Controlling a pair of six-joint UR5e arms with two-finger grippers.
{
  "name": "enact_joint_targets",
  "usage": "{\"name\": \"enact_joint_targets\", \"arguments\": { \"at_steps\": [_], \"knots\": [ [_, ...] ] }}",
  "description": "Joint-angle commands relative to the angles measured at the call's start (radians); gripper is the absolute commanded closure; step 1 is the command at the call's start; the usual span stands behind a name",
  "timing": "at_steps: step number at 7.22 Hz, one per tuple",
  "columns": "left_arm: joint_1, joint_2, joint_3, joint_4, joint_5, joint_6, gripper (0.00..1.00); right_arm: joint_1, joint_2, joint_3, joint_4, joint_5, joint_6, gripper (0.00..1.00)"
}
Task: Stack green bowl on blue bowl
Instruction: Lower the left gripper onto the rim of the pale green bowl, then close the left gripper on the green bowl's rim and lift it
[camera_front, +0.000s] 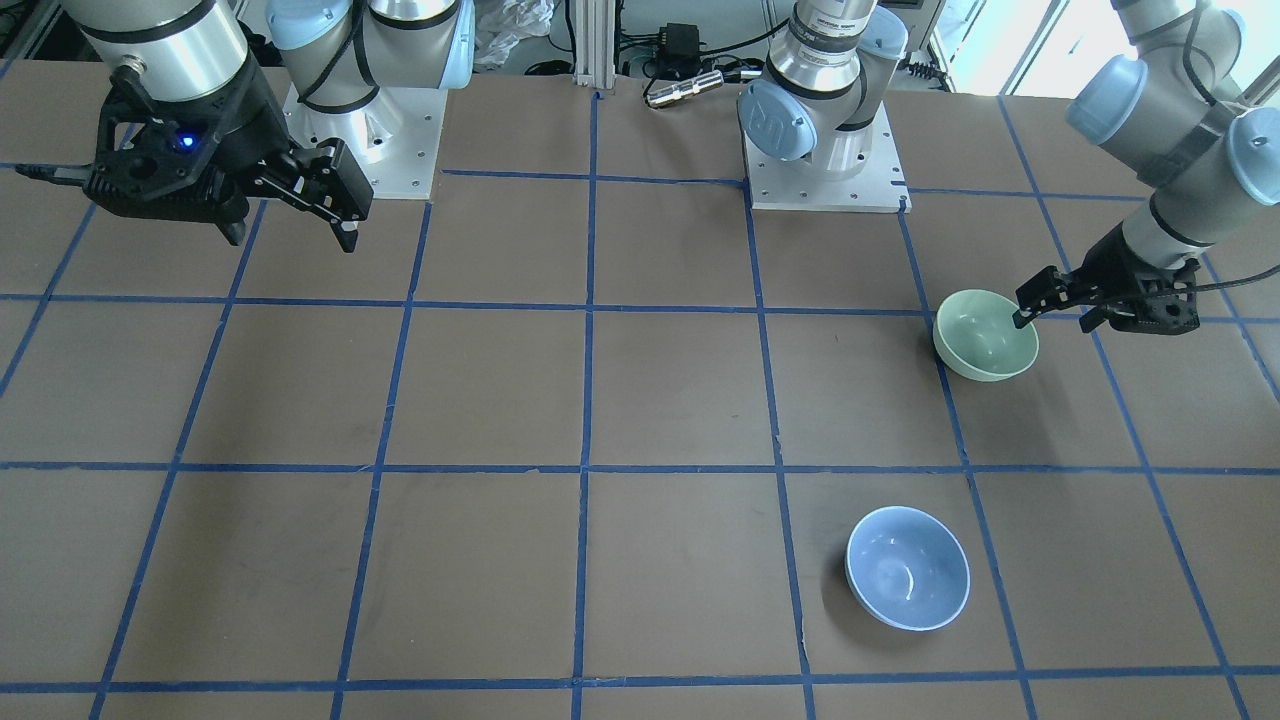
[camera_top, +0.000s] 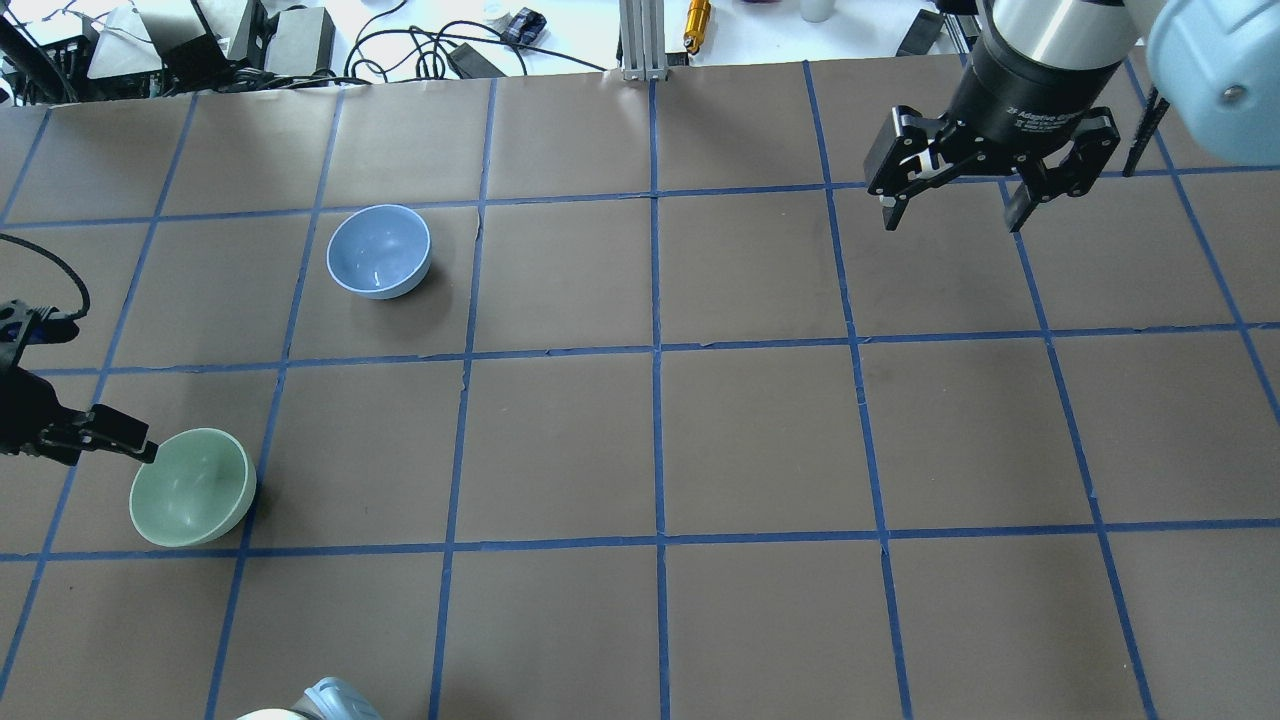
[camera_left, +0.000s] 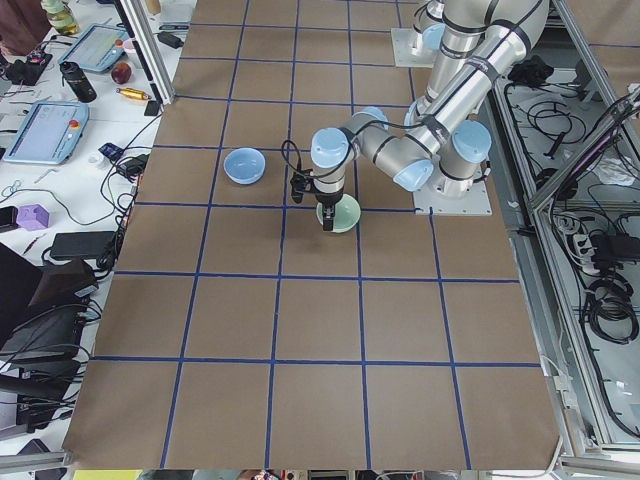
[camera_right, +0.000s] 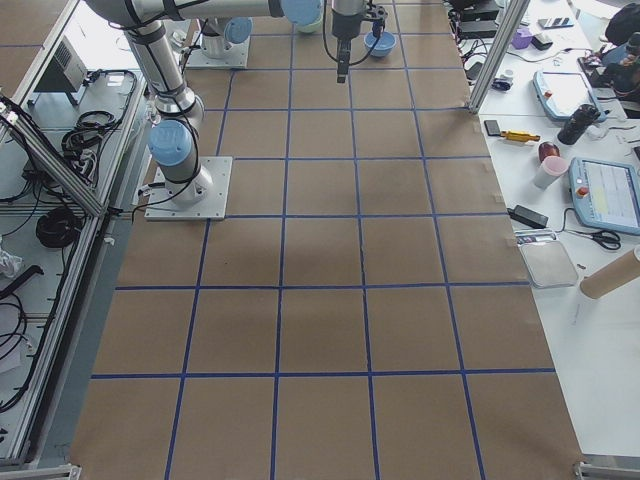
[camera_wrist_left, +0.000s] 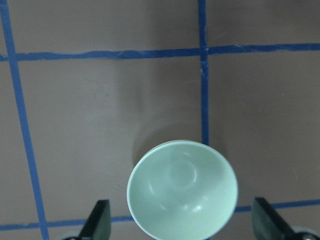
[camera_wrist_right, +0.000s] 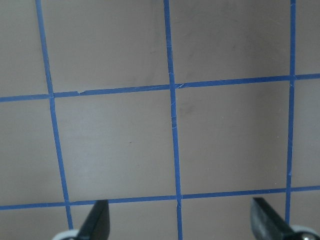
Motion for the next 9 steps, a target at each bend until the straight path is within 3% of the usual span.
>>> {"name": "enact_joint_targets", "arguments": {
  "at_steps": [1,3,4,7,9],
  "knots": [
    [0.036,-0.028,-0.068,0.057,-0.003,0.01,0.11,0.0,0.0,0.0,0.001,0.0,0.0,0.0],
    [0.038,-0.056,-0.06,0.057,0.002,0.008,0.81,0.0,0.0,0.0,0.001,0.0,0.0,0.0],
    [0.038,-0.057,-0.059,0.058,-0.003,0.005,0.96,0.0,0.0,0.0,-0.001,0.0,0.002,0.0],
    [0.023,-0.067,-0.014,0.052,-0.005,-0.016,1.0,0.0,0.0,0.0,-0.001,0.0,0.002,0.0],
    [-0.072,-0.068,0.106,-0.009,-0.003,-0.097,1.0,0.0,0.0,0.002,0.001,0.0,0.002,0.0]
  ]
}}
